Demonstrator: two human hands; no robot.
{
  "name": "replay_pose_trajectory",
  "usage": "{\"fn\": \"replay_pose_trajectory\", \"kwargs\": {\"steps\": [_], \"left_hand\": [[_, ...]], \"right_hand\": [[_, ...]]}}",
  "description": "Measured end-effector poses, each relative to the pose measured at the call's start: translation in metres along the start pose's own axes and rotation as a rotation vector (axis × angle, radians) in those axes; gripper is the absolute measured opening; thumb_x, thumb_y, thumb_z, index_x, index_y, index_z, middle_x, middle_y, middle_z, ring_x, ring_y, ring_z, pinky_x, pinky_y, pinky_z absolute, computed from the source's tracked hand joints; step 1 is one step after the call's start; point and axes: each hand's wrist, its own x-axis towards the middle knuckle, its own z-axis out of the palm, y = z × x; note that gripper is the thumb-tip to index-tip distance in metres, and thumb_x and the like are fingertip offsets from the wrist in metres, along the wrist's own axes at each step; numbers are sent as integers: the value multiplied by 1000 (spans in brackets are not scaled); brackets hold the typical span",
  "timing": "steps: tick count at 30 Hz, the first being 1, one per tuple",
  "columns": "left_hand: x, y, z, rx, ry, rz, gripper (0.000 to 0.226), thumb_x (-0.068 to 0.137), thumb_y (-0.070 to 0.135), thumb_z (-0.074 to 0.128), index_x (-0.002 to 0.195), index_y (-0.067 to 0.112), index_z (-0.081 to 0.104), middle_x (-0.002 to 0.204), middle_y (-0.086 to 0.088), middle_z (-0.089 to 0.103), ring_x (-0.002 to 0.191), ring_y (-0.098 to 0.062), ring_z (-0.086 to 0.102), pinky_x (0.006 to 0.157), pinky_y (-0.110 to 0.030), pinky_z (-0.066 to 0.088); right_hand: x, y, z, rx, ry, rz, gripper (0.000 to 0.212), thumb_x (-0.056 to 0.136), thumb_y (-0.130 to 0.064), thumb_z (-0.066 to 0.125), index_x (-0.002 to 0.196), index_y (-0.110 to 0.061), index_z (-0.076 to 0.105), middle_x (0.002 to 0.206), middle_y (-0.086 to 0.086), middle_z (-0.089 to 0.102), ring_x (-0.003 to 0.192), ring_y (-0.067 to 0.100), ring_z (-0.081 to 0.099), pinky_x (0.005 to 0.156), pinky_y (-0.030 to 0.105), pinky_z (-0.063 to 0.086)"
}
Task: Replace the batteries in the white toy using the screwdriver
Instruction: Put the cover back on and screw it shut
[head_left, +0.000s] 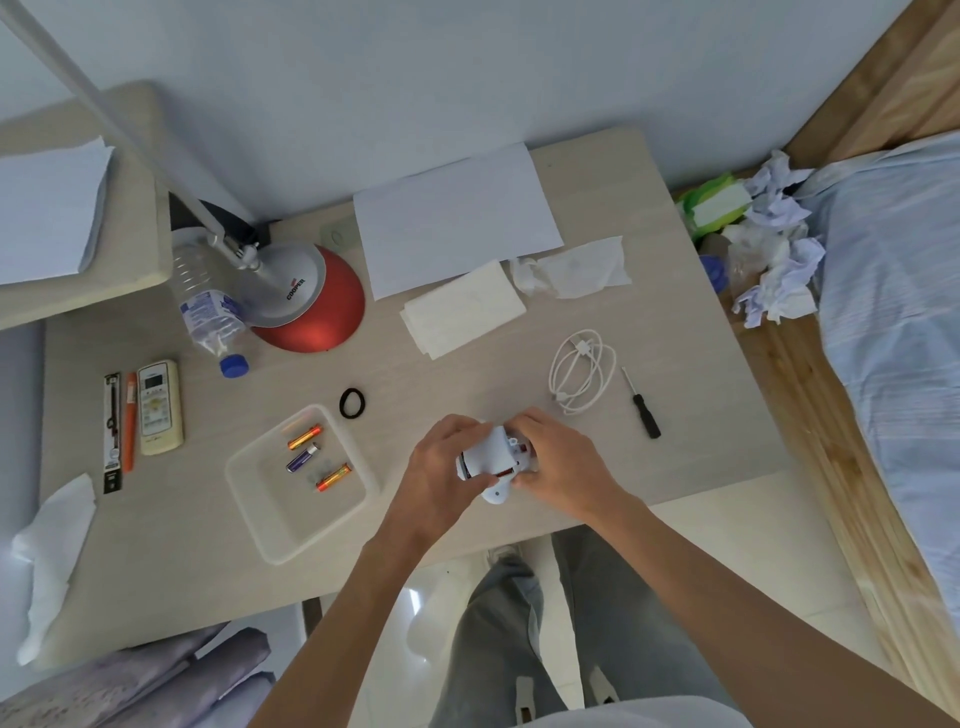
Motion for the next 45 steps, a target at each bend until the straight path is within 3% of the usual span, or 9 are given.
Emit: {"fn": "replay_pose_trajectory", "kwargs": {"steps": [3, 7, 15, 21, 26, 29, 34, 40, 45], "left_hand": [[-3, -2, -1, -43, -9, -15, 68, 76, 17, 96, 138, 16, 70, 130, 5, 64, 115, -12, 62, 96, -29, 57], [-6, -2, 4, -70, -6, -25, 65, 74, 17, 97, 135, 17, 72, 130, 6, 66, 112, -7, 62, 93, -7, 47], [-11, -13, 7, -83, 32, -46, 61, 76, 15, 96, 133, 18, 73, 132, 5, 65, 118, -15, 63, 96, -33, 58], [-8, -21, 8, -79, 11, -90, 60, 73, 19, 98, 129, 18, 76, 110, 5, 58, 99, -14, 61, 82, -10, 46], [-7, -29, 5, -97, -1, -91, 68, 67, 16, 102, 129, 15, 76, 103, 3, 56, 90, -2, 57, 79, -3, 42], [-5, -33, 6, -102, -3, -94, 68, 64, 19, 103, 127, 15, 77, 101, 4, 56, 91, 2, 58, 80, -6, 46], [-2, -39, 4, -165, -40, -152, 71, 63, 27, 104, 128, 24, 75, 119, 6, 67, 107, -12, 69, 90, -30, 63], [-5, -39, 6, -232, -68, -226, 74, 65, 22, 103, 133, 23, 74, 118, 10, 72, 104, -2, 69, 86, -9, 54], [-6, -41, 7, -228, -74, -223, 76, 65, 23, 104, 134, 26, 72, 117, 13, 71, 104, 3, 69, 89, -14, 58]], "right_hand": [[-1, 0, 0, 10, -6, 10, 48, 81, -23, 84, 123, -27, 61, 117, -18, 59, 88, 2, 55, 73, 21, 48], [-2, -1, 0, 6, -7, 25, 47, 81, -21, 83, 123, -27, 61, 116, -17, 59, 86, 1, 53, 71, 18, 44], [-1, -2, -1, -2, -2, 6, 46, 80, -25, 85, 119, -29, 60, 109, -18, 58, 85, 8, 59, 74, 29, 57], [1, 1, 1, 10, -9, 7, 47, 77, -27, 85, 117, -32, 60, 106, -18, 58, 83, 9, 61, 74, 33, 59], [1, 2, 2, 50, -16, 13, 50, 75, -28, 87, 117, -33, 60, 106, -18, 61, 85, 8, 61, 76, 34, 58], [1, 2, 2, 77, -15, 15, 51, 73, -28, 90, 116, -31, 62, 104, -17, 63, 85, 8, 63, 77, 37, 59], [-1, 2, 2, 131, -10, 23, 48, 72, -25, 90, 112, -29, 63, 97, -14, 67, 83, 10, 64, 75, 39, 59], [-2, 1, 0, 194, -53, 48, 53, 70, -27, 90, 116, -30, 64, 98, -13, 70, 84, 10, 68, 77, 40, 61], [5, -1, -18, 261, -282, 91, 73, 70, -50, 92, 133, -32, 60, 118, -17, 68, 102, 6, 69, 88, 33, 60]]}}
